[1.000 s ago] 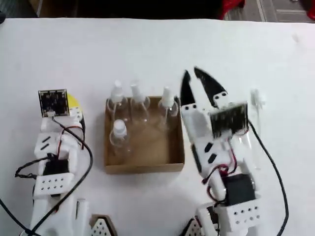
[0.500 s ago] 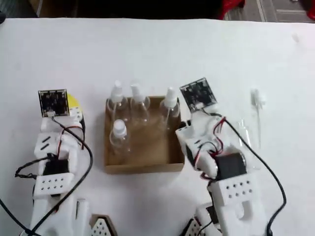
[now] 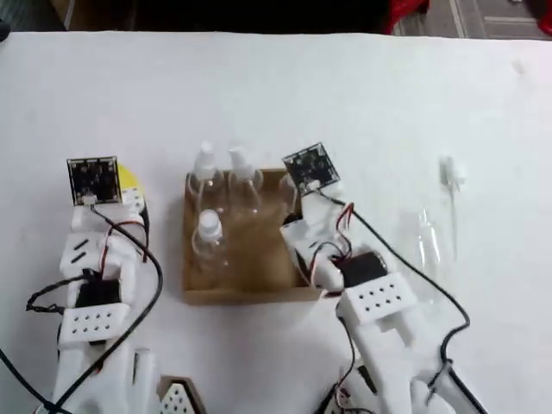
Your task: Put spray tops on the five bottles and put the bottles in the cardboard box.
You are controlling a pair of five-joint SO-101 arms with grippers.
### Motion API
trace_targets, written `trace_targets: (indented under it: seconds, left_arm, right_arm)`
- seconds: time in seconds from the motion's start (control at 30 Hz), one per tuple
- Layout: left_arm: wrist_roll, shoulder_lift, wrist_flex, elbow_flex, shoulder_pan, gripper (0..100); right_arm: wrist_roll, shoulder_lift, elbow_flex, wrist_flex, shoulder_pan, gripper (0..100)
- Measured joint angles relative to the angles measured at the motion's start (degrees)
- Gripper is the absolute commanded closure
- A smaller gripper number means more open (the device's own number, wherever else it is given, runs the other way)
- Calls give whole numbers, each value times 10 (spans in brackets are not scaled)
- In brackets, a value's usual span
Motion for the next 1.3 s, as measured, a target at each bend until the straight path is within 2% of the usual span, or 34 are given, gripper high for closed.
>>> trace_targets:
  seconds: [0.33, 1.3]
  left_arm:
    - [0, 0, 0, 0, 0, 976]
    - [0, 0, 0, 0, 0, 976]
  right_arm:
    - [-1, 105, 0, -97, -1, 982]
    - [-1, 114, 22, -98, -1, 982]
